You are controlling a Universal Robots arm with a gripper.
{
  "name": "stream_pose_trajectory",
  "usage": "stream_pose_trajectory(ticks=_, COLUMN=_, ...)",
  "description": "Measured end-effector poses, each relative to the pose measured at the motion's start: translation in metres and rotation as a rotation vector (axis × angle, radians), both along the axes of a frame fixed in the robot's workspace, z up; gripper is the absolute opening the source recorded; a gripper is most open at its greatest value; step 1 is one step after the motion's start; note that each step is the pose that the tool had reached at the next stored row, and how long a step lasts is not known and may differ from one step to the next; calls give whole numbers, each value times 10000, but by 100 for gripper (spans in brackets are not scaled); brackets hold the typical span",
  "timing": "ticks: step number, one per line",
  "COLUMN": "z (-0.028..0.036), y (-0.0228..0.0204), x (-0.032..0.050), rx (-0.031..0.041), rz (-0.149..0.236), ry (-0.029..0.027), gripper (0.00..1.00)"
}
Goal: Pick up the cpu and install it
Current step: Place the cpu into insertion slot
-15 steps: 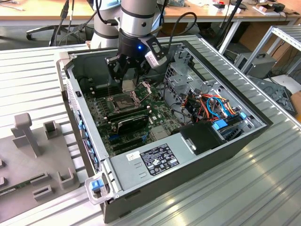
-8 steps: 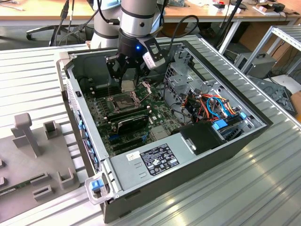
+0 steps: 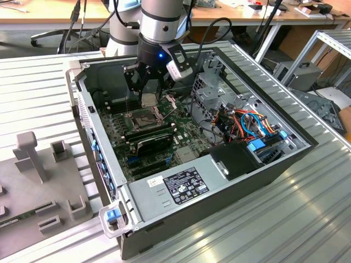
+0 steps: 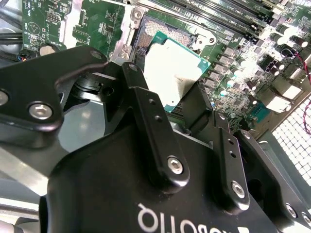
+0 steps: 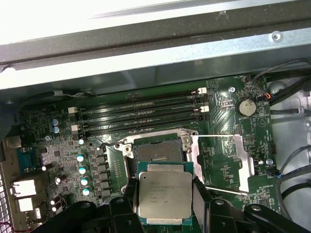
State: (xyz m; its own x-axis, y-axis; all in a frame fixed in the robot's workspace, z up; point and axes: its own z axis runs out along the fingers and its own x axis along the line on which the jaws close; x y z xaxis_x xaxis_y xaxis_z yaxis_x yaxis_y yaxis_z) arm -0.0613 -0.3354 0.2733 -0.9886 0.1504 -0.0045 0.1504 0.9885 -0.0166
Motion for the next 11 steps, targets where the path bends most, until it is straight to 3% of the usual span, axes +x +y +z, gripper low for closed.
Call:
stream_pose_trajectory(ticks=7, z=0, y=0, x=0, rx=0, rz=-44, ry=0, gripper=55)
stream_pose_trajectory(ticks=11, z=-1, y=0, x=0, rx=0, rz=-449, ry=0, gripper=55)
